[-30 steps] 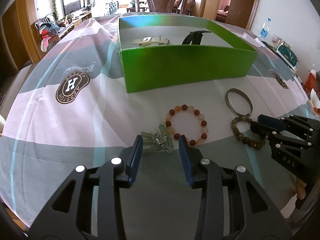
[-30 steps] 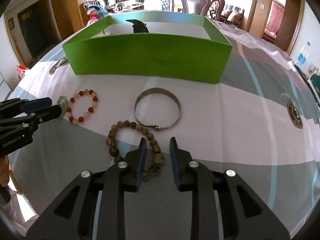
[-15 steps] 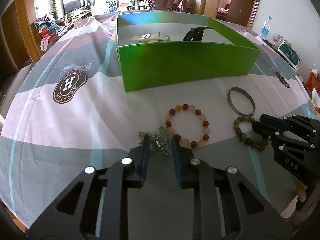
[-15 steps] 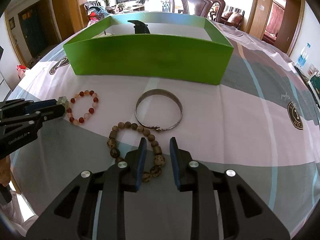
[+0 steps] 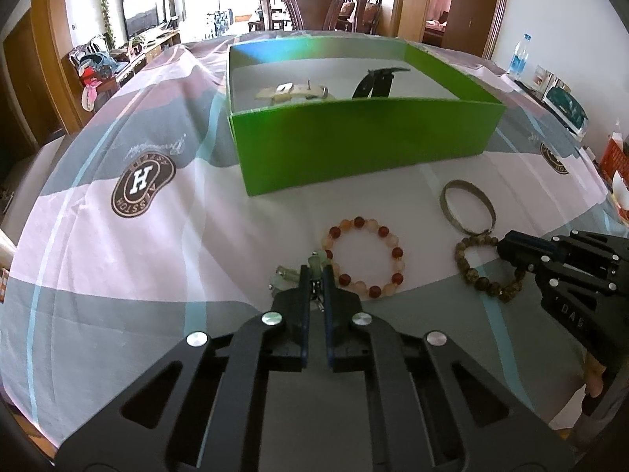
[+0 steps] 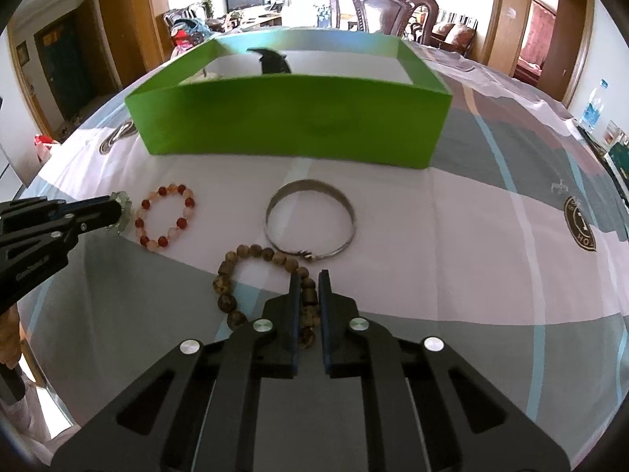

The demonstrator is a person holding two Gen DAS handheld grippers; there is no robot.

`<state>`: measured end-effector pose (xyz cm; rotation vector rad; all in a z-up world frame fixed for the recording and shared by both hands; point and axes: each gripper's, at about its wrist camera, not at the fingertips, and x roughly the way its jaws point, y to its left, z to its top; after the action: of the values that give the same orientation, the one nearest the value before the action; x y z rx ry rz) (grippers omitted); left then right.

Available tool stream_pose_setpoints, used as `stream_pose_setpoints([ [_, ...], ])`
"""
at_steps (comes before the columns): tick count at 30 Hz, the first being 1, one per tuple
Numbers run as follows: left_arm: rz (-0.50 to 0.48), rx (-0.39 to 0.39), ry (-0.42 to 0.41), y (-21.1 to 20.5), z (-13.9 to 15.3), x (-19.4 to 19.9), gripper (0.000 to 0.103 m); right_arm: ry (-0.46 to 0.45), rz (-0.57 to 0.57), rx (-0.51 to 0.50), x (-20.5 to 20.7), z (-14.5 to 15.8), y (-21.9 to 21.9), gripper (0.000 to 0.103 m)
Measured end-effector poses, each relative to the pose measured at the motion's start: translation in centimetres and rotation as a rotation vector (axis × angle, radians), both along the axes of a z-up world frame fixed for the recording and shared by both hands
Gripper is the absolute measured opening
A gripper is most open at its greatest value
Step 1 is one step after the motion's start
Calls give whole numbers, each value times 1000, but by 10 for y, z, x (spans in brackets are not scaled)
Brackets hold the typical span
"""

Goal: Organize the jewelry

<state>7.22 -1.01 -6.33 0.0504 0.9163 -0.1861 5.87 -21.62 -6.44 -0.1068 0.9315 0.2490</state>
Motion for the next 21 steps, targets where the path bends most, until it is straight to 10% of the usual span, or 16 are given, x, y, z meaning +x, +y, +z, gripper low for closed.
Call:
stream_pose_setpoints([
  [21, 3, 4, 10, -2, -3, 2, 7, 3, -74, -11, 0, 2, -23, 9],
])
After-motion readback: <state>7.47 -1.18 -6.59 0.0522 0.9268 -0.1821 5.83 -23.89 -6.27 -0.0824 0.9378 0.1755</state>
